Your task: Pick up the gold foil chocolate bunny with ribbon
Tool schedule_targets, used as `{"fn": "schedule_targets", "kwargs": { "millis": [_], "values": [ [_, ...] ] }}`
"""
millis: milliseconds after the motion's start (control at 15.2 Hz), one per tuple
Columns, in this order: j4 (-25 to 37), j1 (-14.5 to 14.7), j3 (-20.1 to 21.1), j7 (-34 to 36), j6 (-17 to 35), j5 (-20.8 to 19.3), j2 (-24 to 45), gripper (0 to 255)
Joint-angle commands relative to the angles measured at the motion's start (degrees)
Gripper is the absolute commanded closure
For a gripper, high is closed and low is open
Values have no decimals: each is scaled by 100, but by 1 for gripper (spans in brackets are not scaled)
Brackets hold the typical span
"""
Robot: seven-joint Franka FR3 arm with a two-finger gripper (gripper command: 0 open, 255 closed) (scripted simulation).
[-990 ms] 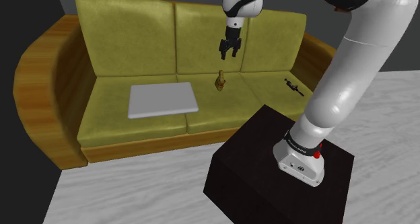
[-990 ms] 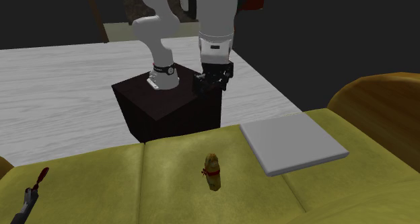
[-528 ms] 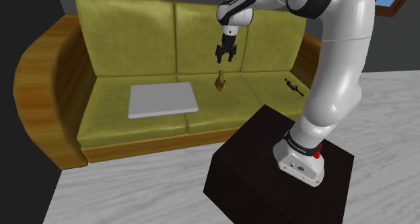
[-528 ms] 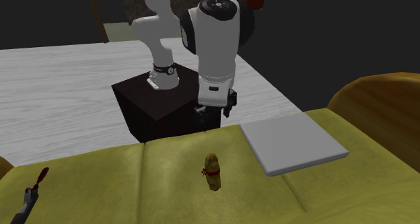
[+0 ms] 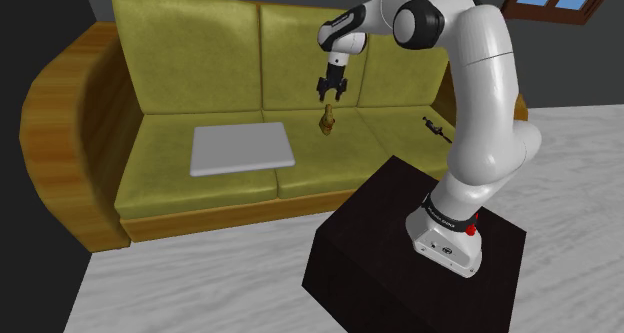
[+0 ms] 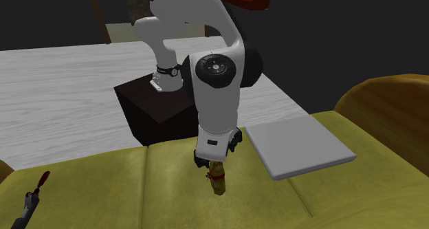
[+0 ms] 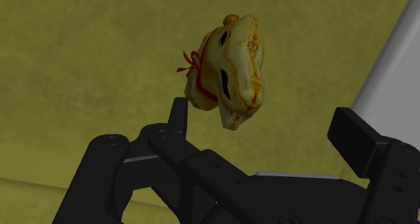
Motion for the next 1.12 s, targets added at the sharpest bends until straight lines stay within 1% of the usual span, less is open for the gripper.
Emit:
{"fn": "schedule_targets", "kwargs": {
  "millis": [0, 462, 528, 1056],
  "values": [
    [130, -43, 18, -11, 43, 40, 181, 0],
    [139, -65, 57, -62, 300, 93, 451, 0],
    [125, -61, 58, -61, 311, 94, 448, 255],
    [144, -66, 58, -62, 300, 93, 457, 255]
  ]
}}
